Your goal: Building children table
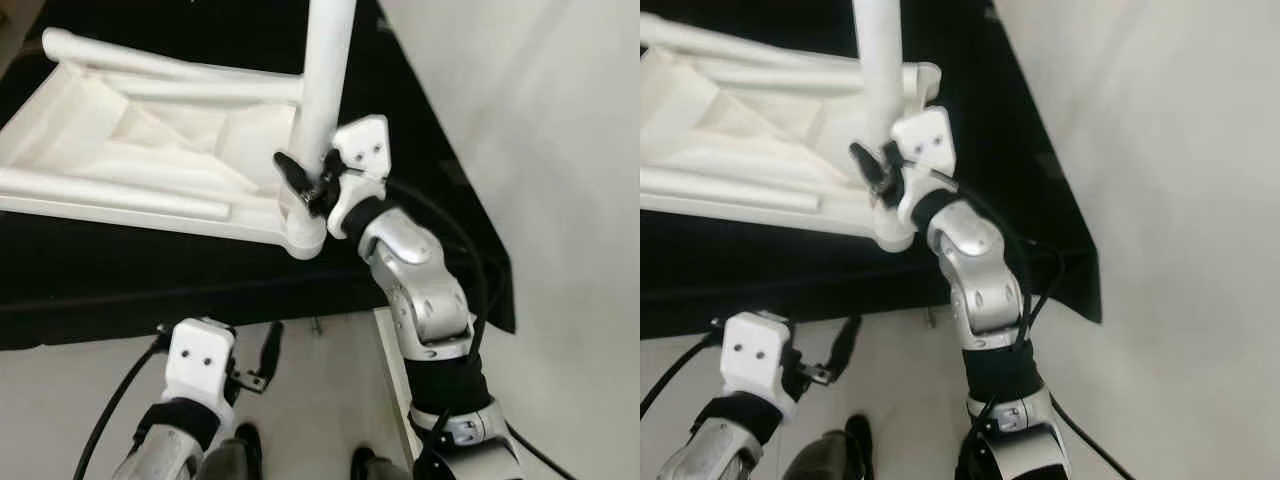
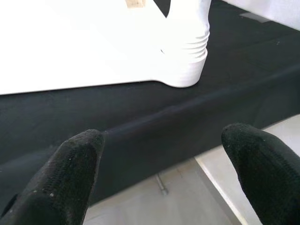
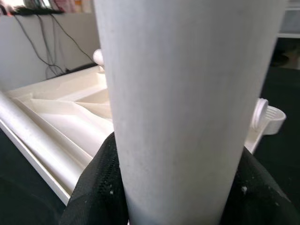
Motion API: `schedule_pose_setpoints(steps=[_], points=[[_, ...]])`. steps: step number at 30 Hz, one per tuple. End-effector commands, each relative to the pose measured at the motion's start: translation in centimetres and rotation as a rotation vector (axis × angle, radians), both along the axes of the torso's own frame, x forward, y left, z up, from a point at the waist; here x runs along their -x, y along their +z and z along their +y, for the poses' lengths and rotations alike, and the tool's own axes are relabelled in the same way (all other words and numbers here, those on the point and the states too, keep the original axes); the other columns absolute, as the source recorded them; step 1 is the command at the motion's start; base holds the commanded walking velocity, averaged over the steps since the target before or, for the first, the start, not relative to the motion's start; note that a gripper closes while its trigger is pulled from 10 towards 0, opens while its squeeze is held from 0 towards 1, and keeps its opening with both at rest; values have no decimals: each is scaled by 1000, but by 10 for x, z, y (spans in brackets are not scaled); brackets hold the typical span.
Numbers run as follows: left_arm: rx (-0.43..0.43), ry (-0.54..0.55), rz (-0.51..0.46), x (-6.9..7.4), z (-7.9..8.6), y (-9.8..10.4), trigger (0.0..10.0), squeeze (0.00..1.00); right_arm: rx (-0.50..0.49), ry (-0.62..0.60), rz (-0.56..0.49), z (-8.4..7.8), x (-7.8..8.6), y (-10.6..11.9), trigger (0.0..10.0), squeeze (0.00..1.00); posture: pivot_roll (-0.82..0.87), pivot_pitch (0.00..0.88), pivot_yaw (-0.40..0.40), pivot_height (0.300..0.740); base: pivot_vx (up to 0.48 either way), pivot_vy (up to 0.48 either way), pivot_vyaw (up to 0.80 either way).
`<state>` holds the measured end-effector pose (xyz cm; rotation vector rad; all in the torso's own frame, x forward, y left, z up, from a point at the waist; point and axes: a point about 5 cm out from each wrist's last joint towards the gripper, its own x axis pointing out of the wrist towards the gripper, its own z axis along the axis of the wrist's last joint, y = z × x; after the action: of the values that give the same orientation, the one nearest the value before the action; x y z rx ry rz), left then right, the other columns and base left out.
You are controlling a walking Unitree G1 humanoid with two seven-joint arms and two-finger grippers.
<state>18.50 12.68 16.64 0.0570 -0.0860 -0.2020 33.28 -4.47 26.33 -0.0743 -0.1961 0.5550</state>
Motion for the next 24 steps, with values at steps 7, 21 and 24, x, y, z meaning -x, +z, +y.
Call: schedule_pose_setpoints(steps=[7,21,24], points=[[-18,3,17,1,-1,-5,10000,0,44,57,217,14,-18,-41,10000,0,-59,296,-63,740,0,0,0],[-29,-154,3,29,-18,-3,10000,0,130,523,71,-6,-26,-3,10000,0,-42,262,-66,740,0,0,0],[-44,-134,-12,30,-18,-1,10000,0,195,588,54,-17,-30,-2,10000,0,-39,261,-68,740,0,0,0]])
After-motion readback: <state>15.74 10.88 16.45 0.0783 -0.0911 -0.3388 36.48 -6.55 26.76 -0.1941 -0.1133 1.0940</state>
